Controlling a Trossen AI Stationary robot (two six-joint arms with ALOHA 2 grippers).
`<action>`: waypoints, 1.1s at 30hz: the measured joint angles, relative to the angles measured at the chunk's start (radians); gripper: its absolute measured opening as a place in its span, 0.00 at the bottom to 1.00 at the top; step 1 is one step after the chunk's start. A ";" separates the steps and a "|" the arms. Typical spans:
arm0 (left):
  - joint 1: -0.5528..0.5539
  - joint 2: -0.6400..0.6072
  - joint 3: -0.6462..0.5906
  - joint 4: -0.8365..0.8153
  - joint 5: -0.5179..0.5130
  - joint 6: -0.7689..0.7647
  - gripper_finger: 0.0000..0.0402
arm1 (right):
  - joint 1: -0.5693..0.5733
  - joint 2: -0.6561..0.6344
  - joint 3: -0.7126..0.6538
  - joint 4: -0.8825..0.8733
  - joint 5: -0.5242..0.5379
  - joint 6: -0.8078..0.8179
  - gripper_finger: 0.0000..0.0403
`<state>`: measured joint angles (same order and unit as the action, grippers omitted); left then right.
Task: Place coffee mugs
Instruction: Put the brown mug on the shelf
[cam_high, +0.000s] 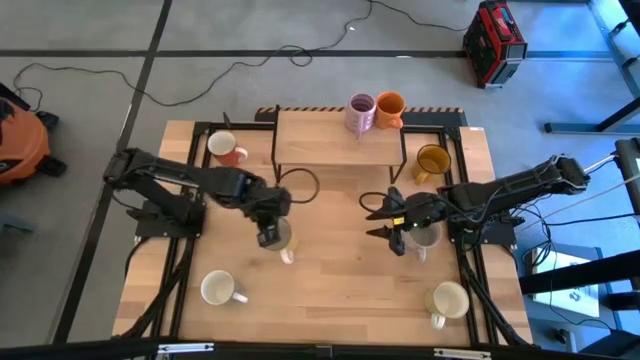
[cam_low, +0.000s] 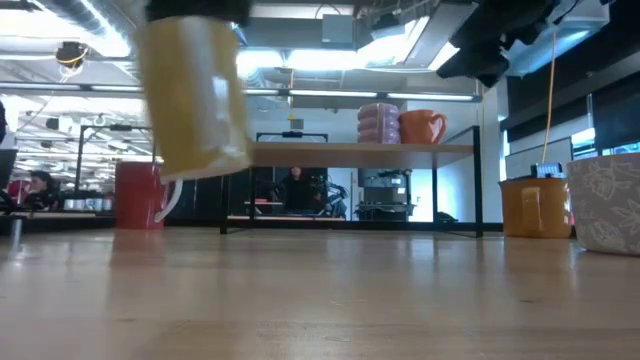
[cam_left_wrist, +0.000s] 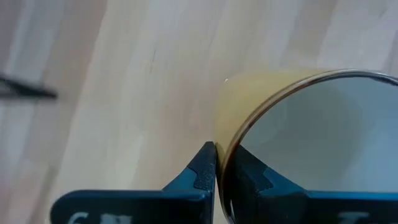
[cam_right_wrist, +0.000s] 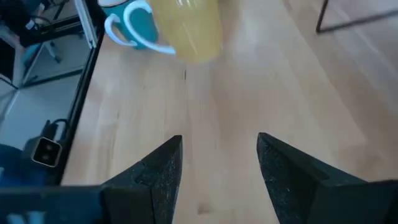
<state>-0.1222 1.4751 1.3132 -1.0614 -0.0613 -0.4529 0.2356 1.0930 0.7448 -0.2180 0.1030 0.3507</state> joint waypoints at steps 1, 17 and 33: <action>0.006 0.027 0.042 0.001 -0.001 0.022 0.04 | 0.000 0.010 0.000 0.029 0.000 -0.031 0.49; 0.104 0.332 0.516 0.000 -0.091 0.178 0.04 | 0.001 0.235 0.000 0.366 -0.142 -0.125 0.49; 0.160 0.345 0.537 0.037 -0.078 0.176 0.04 | 0.000 0.265 0.001 0.487 -0.071 -0.226 0.48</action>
<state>0.0377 1.8202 1.8503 -1.0240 -0.1398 -0.2771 0.2352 1.3580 0.7462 0.2687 0.0322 0.1251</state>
